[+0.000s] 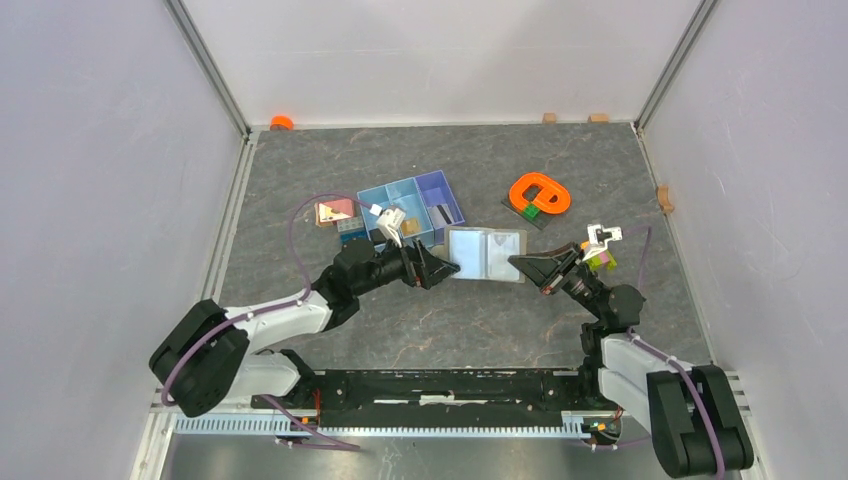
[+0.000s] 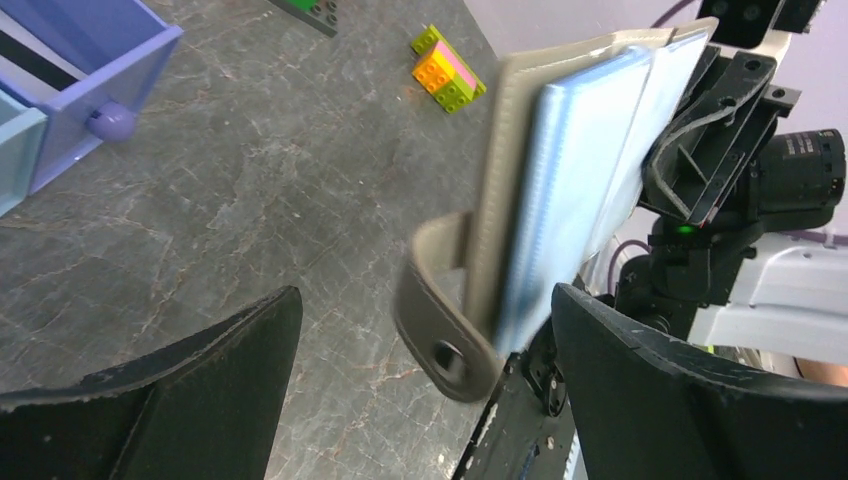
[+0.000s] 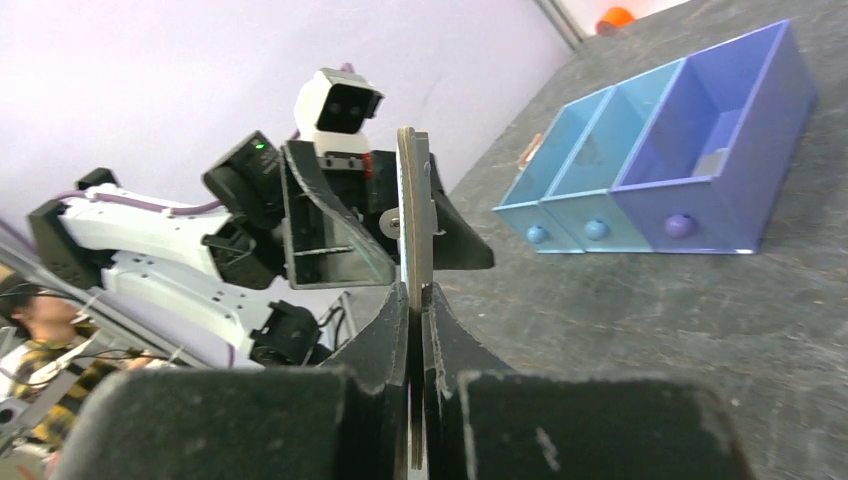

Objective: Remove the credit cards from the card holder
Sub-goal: Remove the credit card from the card holder.

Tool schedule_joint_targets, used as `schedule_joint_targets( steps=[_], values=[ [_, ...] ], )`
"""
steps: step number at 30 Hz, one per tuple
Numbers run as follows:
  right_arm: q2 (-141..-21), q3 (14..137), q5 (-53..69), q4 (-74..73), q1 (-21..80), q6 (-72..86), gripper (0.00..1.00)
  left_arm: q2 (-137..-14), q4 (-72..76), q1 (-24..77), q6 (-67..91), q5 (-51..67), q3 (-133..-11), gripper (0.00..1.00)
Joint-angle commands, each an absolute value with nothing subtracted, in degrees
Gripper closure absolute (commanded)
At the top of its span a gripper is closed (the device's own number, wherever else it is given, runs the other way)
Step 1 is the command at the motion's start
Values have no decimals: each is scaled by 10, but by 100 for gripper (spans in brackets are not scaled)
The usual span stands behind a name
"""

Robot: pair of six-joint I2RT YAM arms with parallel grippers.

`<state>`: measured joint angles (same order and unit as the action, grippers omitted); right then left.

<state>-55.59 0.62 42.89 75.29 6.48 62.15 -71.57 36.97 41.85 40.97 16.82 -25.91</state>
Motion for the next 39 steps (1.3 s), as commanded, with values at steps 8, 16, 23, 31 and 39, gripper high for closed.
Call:
schedule_joint_targets(
  steps=[8,16,23,31,39],
  values=[
    [-591,-22,464,922,65,698,100,-737,449,417,431,244,-282,2],
    [-597,-18,455,879,81,669,100,-711,477,418,432,268,-275,11],
    [-592,-7,443,827,107,630,100,-722,494,418,443,288,-281,37],
    [-576,-4,430,760,128,581,100,-708,456,418,427,259,-281,74],
    [-567,23,425,701,137,542,91,-702,425,418,415,247,-286,98]
  ],
)
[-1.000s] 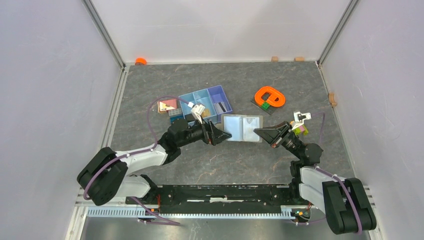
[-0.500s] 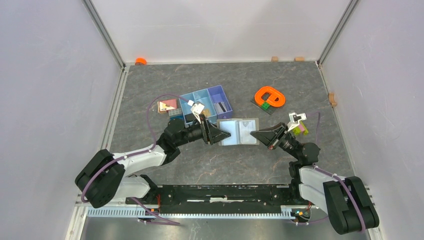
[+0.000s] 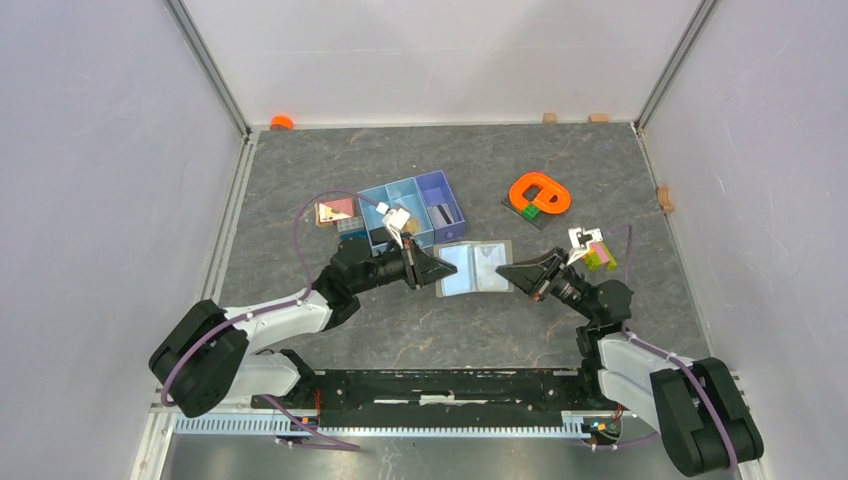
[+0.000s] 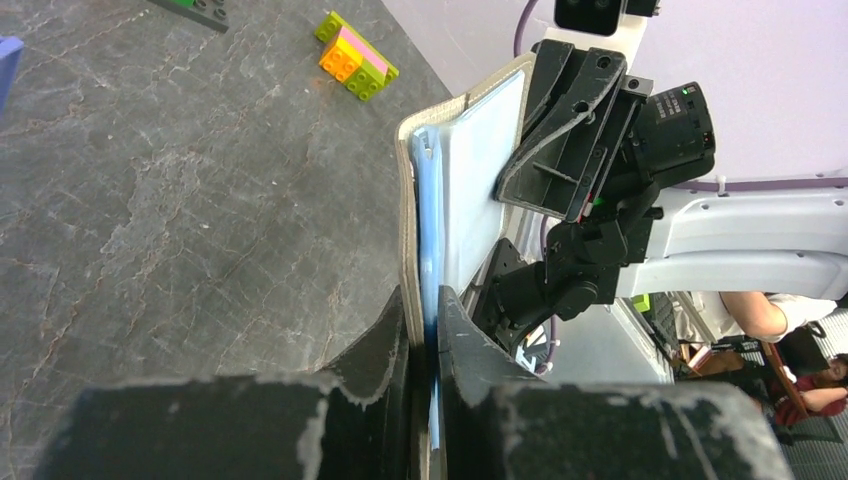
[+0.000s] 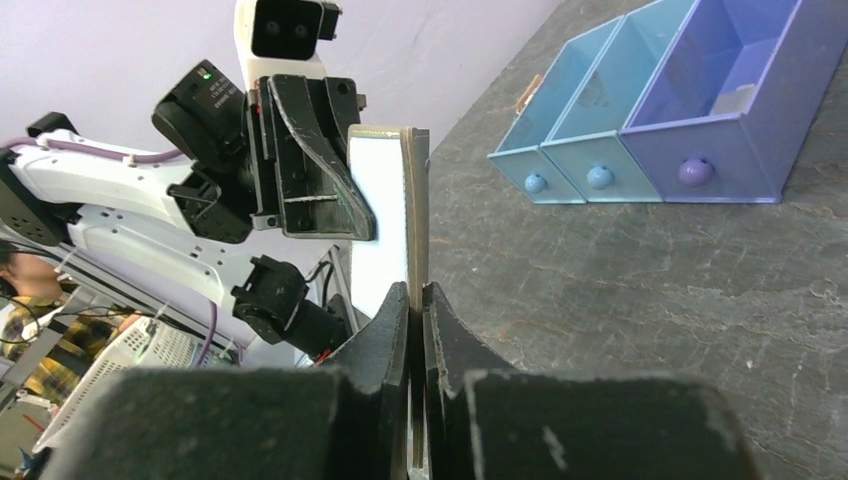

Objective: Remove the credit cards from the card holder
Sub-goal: Remove the credit card from the card holder.

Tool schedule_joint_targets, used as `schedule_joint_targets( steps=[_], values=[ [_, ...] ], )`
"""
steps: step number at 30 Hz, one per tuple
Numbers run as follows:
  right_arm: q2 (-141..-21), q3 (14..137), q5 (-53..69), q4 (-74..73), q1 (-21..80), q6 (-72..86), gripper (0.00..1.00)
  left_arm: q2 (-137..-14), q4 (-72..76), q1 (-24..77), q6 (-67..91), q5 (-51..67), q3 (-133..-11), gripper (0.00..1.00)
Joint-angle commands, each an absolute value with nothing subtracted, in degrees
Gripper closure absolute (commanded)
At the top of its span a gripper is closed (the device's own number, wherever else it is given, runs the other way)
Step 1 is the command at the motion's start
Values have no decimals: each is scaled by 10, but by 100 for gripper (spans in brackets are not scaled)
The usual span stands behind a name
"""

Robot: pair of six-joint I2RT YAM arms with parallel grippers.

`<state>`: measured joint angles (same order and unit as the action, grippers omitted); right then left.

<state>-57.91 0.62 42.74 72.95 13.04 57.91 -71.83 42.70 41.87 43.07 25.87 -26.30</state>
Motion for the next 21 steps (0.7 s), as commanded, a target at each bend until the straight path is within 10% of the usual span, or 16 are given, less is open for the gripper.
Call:
schedule_joint_targets(
  steps=[1,21],
  values=[
    [-566,25,424,691,137,534,89,-700,423,418,414,247,-287,98],
    [-539,27,422,658,141,494,37,-641,395,418,407,189,-265,98]
  ],
)
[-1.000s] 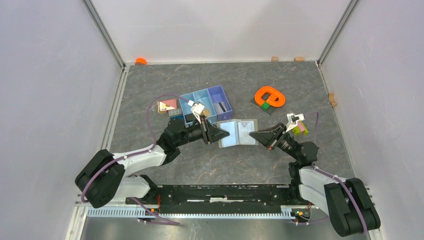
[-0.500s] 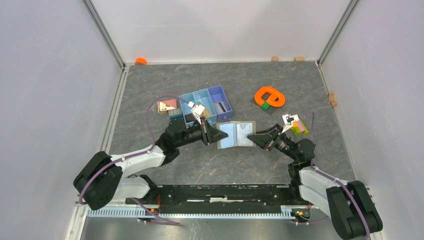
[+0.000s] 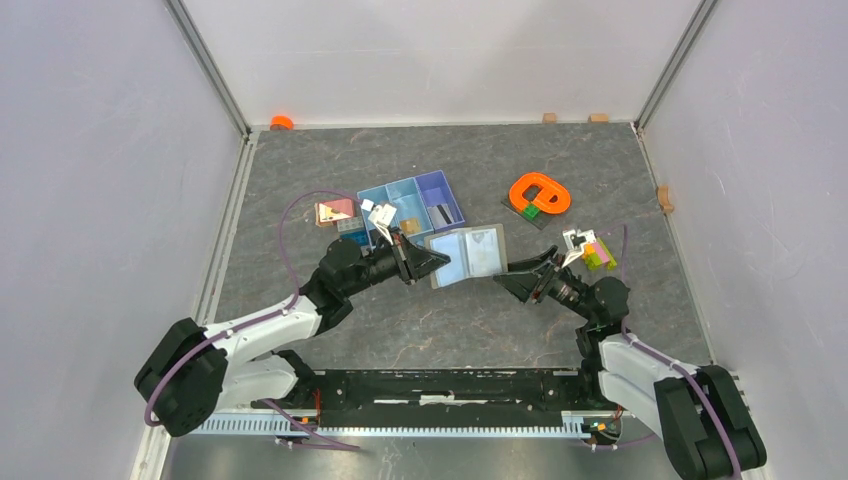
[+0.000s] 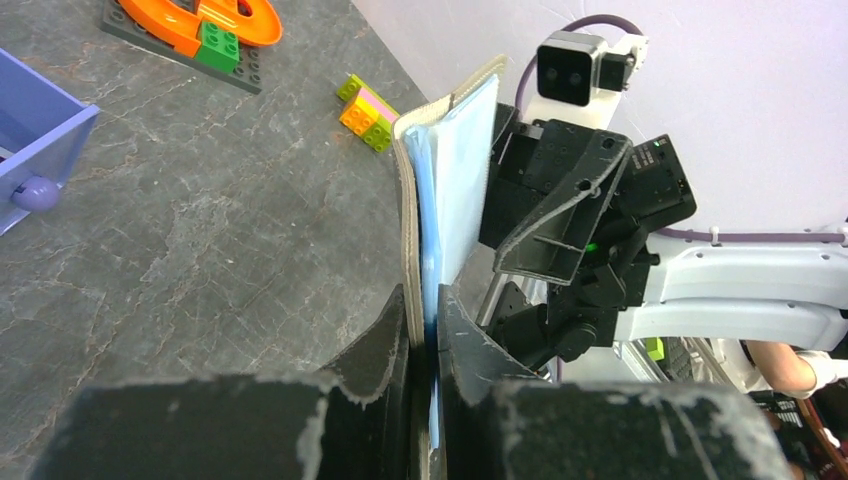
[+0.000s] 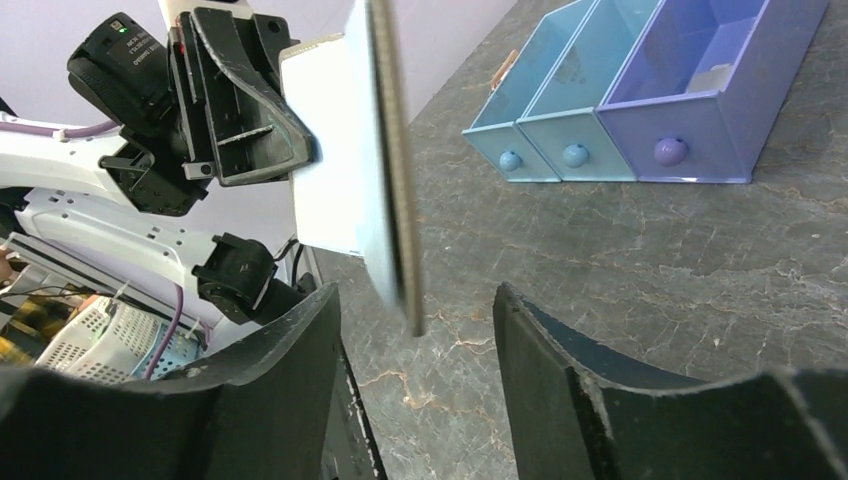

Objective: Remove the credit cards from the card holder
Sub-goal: Remove the credit card from the card holder.

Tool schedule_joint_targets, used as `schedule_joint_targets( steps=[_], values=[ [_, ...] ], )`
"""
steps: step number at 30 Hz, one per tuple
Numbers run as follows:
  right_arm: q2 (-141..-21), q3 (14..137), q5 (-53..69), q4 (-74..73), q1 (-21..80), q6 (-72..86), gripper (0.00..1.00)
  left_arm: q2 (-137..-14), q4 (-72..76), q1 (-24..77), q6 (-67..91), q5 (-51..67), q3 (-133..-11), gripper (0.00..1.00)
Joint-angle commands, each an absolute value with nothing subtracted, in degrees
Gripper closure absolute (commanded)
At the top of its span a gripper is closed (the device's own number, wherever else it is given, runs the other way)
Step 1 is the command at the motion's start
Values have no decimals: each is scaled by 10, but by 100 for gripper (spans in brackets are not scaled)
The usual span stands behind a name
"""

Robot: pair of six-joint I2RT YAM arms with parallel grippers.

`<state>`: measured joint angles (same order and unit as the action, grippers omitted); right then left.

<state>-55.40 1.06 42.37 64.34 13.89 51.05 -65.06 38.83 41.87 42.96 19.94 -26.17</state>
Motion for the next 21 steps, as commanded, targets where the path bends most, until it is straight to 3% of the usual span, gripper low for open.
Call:
schedule_joint_targets(
  steps=[1,15,21],
  values=[
    [-535,27,421,656,141,491,38,-641,394,418,406,193,-267,98],
    [-511,39,405,599,146,454,72,-668,416,418,415,239,-279,98],
    [-519,51,398,584,172,434,74,-688,449,420,425,278,-286,98]
  ],
)
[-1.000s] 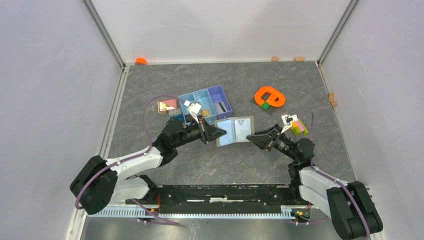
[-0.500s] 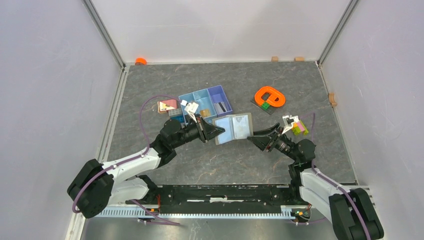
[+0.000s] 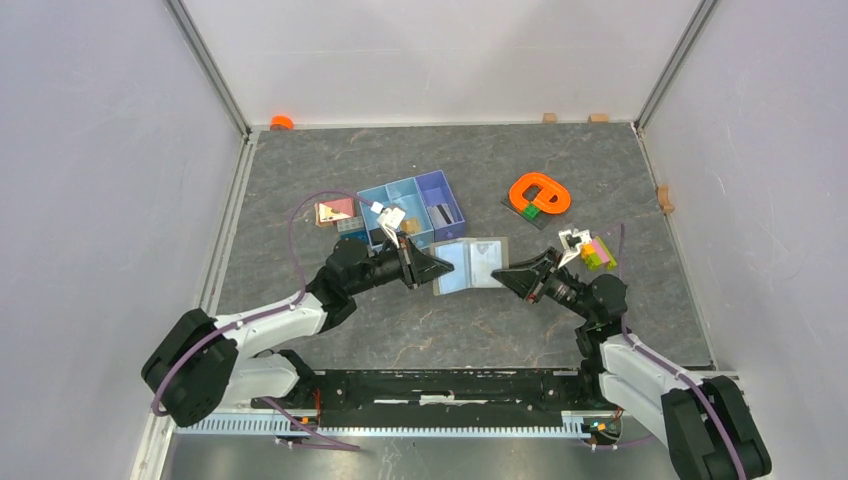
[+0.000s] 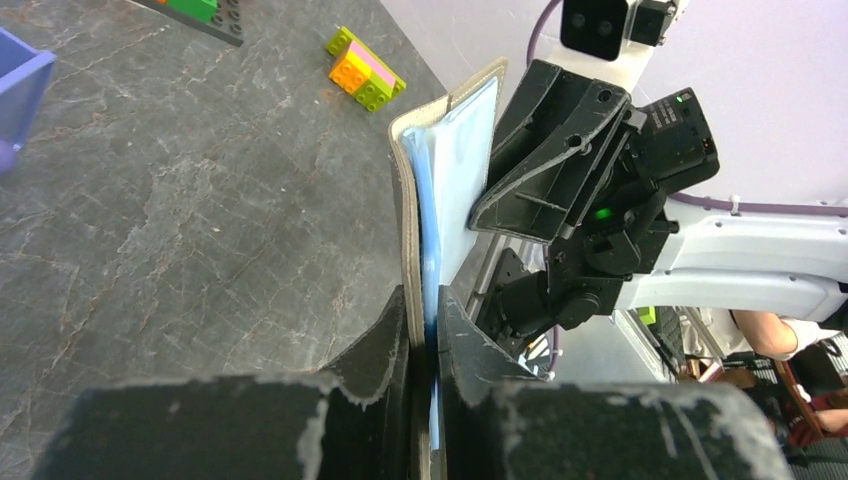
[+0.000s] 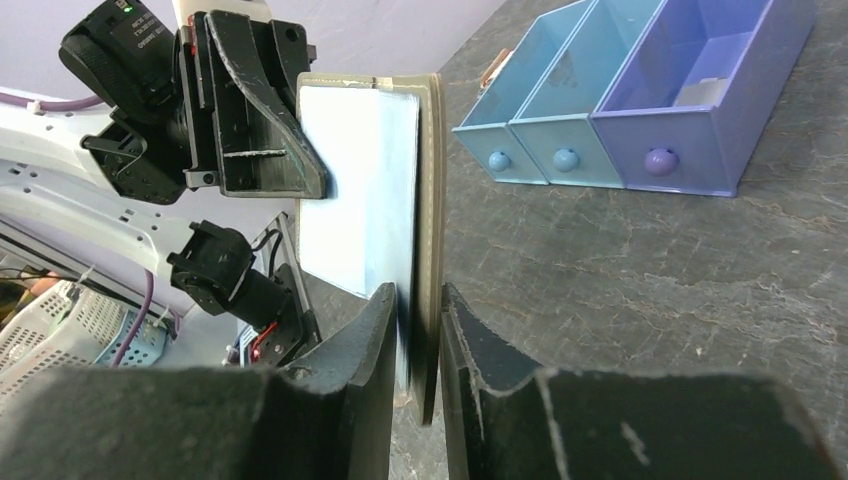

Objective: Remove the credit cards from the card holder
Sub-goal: Remove the credit card from the card holder.

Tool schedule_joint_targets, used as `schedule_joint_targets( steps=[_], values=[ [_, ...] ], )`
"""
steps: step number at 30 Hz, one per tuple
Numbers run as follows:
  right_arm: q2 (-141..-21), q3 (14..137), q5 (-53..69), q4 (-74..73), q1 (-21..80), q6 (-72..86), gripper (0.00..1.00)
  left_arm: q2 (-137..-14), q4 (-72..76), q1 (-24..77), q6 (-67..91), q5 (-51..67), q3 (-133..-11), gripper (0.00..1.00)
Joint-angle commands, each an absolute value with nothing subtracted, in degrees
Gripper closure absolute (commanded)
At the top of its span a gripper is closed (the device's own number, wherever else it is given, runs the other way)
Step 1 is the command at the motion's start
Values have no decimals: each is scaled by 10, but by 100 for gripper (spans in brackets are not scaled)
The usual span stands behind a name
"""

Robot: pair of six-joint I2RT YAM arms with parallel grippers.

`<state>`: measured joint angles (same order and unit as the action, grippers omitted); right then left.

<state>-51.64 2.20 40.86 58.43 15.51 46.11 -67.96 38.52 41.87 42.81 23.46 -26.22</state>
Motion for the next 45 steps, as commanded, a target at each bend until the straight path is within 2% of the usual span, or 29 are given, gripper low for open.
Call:
schedule_joint_targets(
  steps=[1,5,7,16,20,22,26,27,30,33,37,39,41,43,44,45],
  values=[
    [-519,55,393,572,178,425,74,-689,449,421,425,282,-288,98],
    [-519,70,376,531,200,394,80,-690,453,422,427,283,-287,98],
    [-520,76,370,517,209,384,87,-692,453,422,426,285,-289,98],
    [-557,102,360,489,257,354,84,-709,453,424,430,297,-298,98],
    [-568,108,355,481,268,347,93,-704,437,424,425,287,-299,98],
    [-568,111,356,479,270,347,99,-699,401,424,414,264,-304,88],
    [-562,109,352,477,273,346,100,-686,310,425,381,194,-319,47],
    [-562,109,353,479,275,348,100,-688,289,426,375,182,-323,41],
    [-571,110,363,497,285,357,100,-703,269,434,361,171,-336,30],
    [-582,113,366,508,297,361,100,-722,266,444,352,174,-348,26],
    [-592,116,367,512,306,363,100,-730,255,456,339,173,-358,26],
    [-593,116,370,517,307,367,100,-730,243,459,332,166,-363,29],
    [-595,116,373,521,308,370,100,-736,227,459,331,155,-370,40],
    [-594,118,378,521,308,372,99,-745,207,458,331,146,-379,58],
    [-593,119,381,518,307,371,92,-749,202,458,331,144,-383,66],
    [-589,121,383,514,307,371,81,-749,200,458,333,143,-382,71]
  ],
)
